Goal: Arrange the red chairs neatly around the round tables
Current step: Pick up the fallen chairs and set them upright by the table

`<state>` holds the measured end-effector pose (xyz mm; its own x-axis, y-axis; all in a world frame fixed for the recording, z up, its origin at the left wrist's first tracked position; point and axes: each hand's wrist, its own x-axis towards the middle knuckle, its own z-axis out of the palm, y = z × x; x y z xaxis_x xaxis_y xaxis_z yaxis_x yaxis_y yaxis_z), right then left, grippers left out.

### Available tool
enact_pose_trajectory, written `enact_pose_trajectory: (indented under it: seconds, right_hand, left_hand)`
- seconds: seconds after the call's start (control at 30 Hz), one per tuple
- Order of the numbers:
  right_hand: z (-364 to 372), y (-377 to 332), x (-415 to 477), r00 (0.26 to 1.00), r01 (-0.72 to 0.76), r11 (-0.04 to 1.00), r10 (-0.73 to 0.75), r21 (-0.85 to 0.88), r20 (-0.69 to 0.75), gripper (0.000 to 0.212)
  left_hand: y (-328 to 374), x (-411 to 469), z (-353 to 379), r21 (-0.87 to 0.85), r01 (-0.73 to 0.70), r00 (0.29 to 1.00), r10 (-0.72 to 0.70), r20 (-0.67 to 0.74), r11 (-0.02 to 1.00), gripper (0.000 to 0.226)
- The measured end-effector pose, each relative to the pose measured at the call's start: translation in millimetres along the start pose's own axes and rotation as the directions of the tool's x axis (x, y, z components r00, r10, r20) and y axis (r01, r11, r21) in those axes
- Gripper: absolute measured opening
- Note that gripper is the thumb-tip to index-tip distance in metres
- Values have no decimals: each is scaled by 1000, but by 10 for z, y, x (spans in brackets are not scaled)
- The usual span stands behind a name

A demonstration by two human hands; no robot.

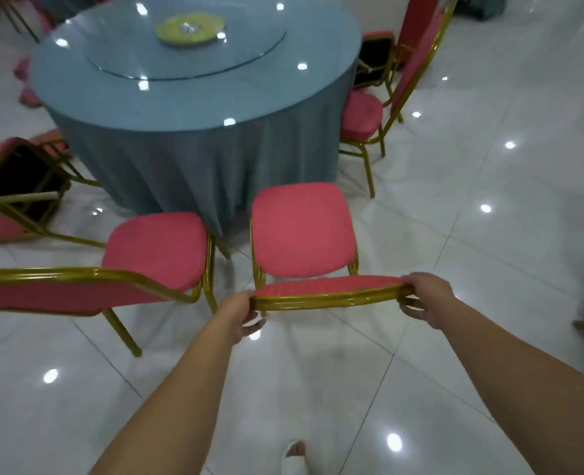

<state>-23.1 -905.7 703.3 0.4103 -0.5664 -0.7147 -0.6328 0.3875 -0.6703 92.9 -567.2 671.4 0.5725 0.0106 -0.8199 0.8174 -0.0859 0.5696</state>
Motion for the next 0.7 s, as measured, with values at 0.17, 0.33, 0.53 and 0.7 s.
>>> enact_pose_trajectory:
  seconds: [0.17, 0.33, 0.53, 0.7]
  right_hand:
    - [69, -302, -243, 972, 229, 967, -220, -114, 87, 39]
    - [-146, -263, -19, 964, 256, 925, -222, -280, 148, 49]
    - [-947, -273, 856, 963, 253, 843, -172, -475, 206, 52]
    - [-1991, -701, 1681, 990, 130, 895, -96, -427, 99, 46]
  left_hand:
    - [243, -161, 246, -51, -105, 994, 104, -20, 993, 17]
    - [179, -185, 644, 260, -12, 997, -10, 82, 965, 28]
    - [332, 12, 1897, 554, -86, 990, 11, 138, 828, 29]
    - [674, 29, 3264, 649, -134, 979, -1, 203, 749, 25]
